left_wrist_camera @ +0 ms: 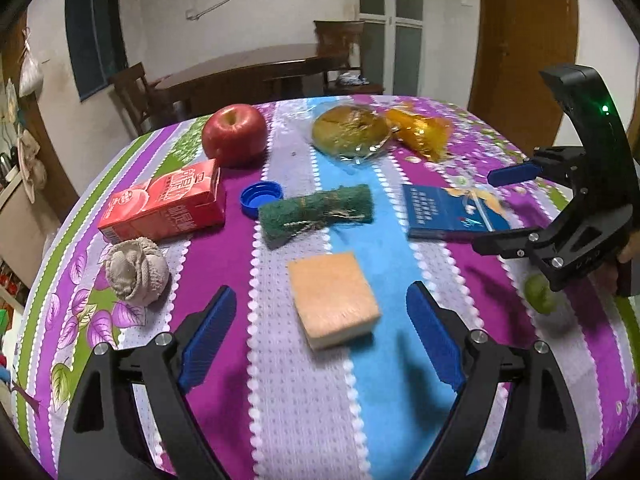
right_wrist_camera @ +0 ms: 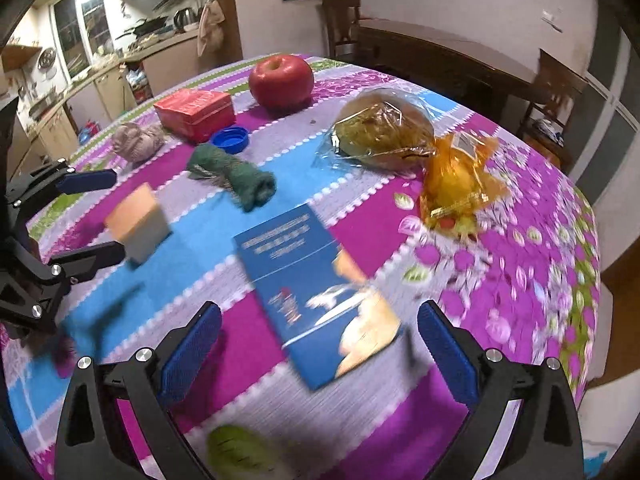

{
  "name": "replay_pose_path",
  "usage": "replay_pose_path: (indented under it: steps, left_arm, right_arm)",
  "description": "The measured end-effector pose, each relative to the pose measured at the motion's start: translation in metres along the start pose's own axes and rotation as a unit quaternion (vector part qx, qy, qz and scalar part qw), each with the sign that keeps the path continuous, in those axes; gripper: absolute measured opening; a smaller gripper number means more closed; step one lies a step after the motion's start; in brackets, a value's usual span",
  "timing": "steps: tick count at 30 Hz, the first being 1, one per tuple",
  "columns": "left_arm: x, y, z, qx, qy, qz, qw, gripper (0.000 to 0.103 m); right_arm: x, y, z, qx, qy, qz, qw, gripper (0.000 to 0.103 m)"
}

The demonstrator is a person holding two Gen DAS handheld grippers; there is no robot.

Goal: Collect trash
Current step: 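Grasp the blue booklet with the right gripper while the left grasps the tan sponge block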

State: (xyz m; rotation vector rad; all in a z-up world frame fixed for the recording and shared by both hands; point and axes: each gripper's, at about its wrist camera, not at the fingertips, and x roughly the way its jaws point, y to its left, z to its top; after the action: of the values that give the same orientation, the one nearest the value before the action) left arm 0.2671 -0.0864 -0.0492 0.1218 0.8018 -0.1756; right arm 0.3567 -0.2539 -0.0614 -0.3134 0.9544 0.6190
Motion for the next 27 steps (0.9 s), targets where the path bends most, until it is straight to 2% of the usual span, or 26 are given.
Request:
replay_pose_path:
  steps: [3,5,7,8,9,10,14,19,25,27]
  left_arm:
    - [0.01,0.004,0.003,-0.009,0.012,-0.012,0.9998,0.083]
    - [0.013,0.009,0.003,-0.02,0.015,-0.011,0.9996,0.078]
    - [0.019,0.013,0.001,-0.029,0.031,-0.023,0.9988,0.059]
    - [0.02,0.015,0.001,-0.034,0.034,-0.042,0.998,0.053]
    - [0.02,0.014,0.0,-0.034,0.035,-0.051,0.9975,0.04]
    - [0.018,0.011,0.0,-0.029,0.034,-0.045,0.998,0.04]
    - [0.007,0.005,-0.006,-0.012,0.027,-0.043,0.9987,0.038]
    - [-0.023,0.014,-0.012,-0.017,0.001,-0.037,0.9992,0.037]
    - [-0.056,0.012,-0.022,0.007,-0.035,-0.01,0.9993,0.037]
    - [-0.063,0.008,-0.025,0.013,-0.039,-0.011,0.9991,0.037]
  right_arm:
    - [0.013,-0.008,0.006,-0.007,0.01,0.001,1.0,0.098]
    - [0.018,-0.009,0.005,-0.018,0.016,-0.008,1.0,0.098]
    - [0.017,-0.006,0.002,-0.023,0.003,-0.011,1.0,0.096]
    - [0.016,-0.005,0.0,-0.023,-0.001,-0.01,1.0,0.09]
    - [0.014,-0.004,-0.002,-0.019,-0.008,-0.002,1.0,0.084]
    - [0.012,-0.003,-0.005,-0.008,-0.013,0.008,1.0,0.074]
    - [0.003,0.006,-0.014,0.012,-0.025,-0.015,1.0,0.066]
    - [-0.018,0.031,-0.033,0.045,-0.041,-0.06,0.996,0.063]
    - [-0.069,0.084,-0.077,0.117,-0.077,-0.109,0.984,0.062]
    - [-0.086,0.104,-0.094,0.136,-0.086,-0.118,0.98,0.062]
